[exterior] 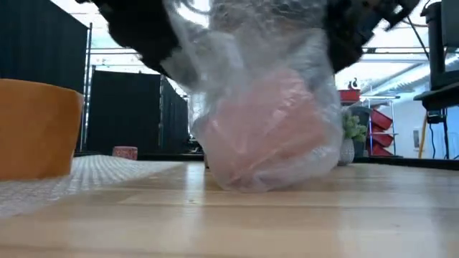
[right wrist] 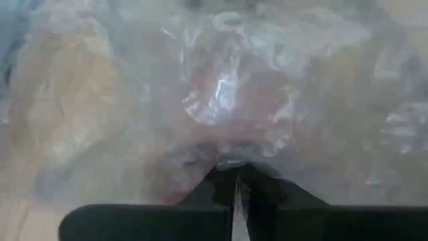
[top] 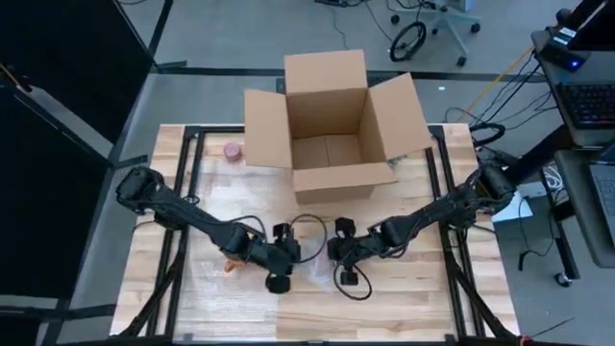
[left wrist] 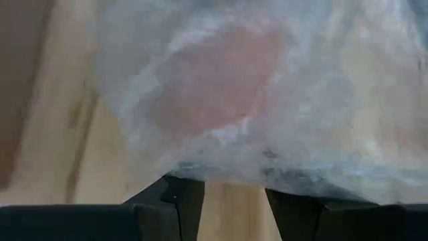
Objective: Wrap mug
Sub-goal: Wrap the pink cup with the bubble wrap
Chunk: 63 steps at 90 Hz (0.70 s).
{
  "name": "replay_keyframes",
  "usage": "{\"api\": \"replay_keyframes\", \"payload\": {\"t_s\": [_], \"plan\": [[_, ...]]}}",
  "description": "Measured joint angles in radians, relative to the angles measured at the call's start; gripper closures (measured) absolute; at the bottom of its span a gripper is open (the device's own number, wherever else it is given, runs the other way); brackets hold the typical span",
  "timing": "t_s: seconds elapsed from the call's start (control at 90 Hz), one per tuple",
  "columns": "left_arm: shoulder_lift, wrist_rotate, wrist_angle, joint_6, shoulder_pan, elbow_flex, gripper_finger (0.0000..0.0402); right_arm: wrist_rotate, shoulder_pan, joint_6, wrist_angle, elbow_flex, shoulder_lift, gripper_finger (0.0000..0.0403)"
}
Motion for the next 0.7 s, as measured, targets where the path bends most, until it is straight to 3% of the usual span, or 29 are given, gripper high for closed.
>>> {"api": "replay_keyframes", "payload": {"t_s": [0.144,0.433,0.7], "plan": [[0.077,0.01,0.064,0.027,0.018,0.0,0.0265,-0.007,-0.021,-0.035,-0.085,0.06,0.005,0.0403],[0.184,0.014,0.151,0.029,0.024,-0.001,0.0265,-0.079,-0.076,-0.061,-0.059,0.077,0.025,0.0403],[0.131,0.026,0.158,0.0,0.016,0.0,0.0265,-0.107,-0.076,-0.048,-0.069,0.078,0.094,0.0403]]}}
